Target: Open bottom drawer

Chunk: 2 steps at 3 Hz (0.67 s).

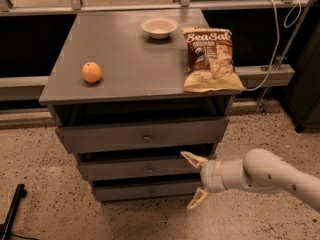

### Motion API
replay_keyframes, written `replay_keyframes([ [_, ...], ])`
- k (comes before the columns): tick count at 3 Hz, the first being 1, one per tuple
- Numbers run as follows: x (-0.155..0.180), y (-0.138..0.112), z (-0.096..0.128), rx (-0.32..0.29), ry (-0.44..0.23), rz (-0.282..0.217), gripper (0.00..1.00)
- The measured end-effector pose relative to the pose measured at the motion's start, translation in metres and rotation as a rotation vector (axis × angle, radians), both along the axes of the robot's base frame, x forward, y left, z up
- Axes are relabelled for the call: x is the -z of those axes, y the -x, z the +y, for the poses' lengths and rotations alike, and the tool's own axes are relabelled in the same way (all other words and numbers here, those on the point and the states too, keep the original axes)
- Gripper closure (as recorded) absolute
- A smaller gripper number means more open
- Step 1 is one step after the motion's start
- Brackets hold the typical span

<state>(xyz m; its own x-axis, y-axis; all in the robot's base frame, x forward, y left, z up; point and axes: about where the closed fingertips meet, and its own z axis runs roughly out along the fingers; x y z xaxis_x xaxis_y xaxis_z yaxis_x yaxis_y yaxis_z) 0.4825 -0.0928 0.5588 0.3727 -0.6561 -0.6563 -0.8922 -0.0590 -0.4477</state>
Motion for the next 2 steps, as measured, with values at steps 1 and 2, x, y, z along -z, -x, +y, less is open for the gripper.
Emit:
replay_keyframes([
  [1, 0.095, -0.006, -0.003, 0.026, 0.072, 0.071, 0.0],
  [2, 0.168, -0.008, -0.011, 0.043, 0.183, 0.146, 0.0],
])
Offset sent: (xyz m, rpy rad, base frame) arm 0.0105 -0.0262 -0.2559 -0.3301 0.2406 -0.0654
